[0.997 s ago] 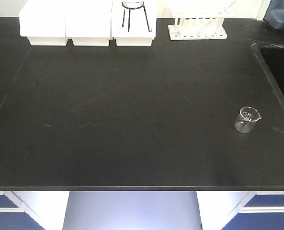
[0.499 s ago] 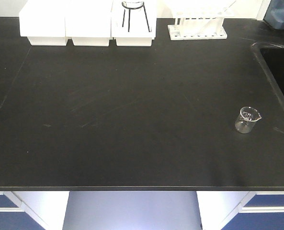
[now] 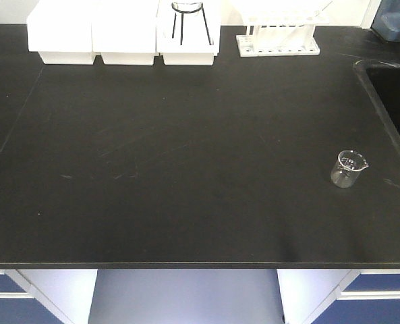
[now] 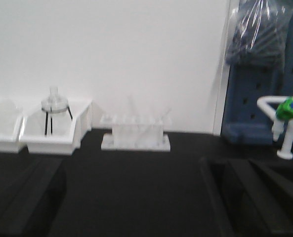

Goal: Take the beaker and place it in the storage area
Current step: 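Raise the right arm and move the right gripper toward the clear beaker, then lower the open right gripper around the clear beaker and close it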

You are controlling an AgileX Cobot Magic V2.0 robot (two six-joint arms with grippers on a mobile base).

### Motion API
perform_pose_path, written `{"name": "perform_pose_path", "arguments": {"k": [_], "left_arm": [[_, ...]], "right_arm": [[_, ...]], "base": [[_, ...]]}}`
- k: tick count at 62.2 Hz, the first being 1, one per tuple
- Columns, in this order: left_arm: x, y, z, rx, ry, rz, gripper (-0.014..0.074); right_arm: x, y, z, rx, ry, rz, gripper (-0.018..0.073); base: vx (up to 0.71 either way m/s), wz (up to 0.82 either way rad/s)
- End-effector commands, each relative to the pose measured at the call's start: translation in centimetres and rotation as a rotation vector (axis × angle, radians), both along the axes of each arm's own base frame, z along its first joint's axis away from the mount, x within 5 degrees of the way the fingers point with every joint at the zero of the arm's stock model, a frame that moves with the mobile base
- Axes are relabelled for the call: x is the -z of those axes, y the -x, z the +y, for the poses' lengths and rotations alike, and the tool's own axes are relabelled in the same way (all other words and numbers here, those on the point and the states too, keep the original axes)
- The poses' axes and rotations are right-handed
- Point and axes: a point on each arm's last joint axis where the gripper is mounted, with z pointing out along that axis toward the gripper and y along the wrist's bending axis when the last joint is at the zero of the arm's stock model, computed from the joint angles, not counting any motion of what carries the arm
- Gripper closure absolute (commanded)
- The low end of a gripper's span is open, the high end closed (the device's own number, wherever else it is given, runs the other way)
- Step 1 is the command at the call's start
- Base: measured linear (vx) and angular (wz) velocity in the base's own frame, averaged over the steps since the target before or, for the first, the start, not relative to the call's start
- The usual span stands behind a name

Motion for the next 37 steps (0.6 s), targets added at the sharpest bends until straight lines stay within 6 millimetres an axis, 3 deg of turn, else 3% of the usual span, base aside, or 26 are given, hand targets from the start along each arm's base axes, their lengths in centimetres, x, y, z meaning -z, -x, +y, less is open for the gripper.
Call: {"name": "perform_pose_path", "arguments": {"k": [1,11,22,37], "left_arm": [[-0.1,0.1,-0.2,0.019,0.01,-0.081,0.0605],[-0.1,0.1,-0.2,0.019,0.01,-0.081,0.0605],[-0.1,0.1,-0.2,0.019,0.01,-0.081,0.0605],[-0.1,0.1,-0.2,0.019,0.01,-0.081,0.0605]], "right_arm": [[2.9,-1.5,0.0,0.003,0.007,0.054,-0.0122],[9.2,-2.0,-0.2,0.035,-0.085,0.101,-0.0112],[11.1,-1.9,-0.6,0.079,-0.105,-0.029,-0.0088],[13.5,-4.2,-0.6,0.093,-0.065,0.104,-0.0036]], "base": [[0.0,0.0],[0.0,0.0],[0.0,0.0],[0.0,0.0]]}}
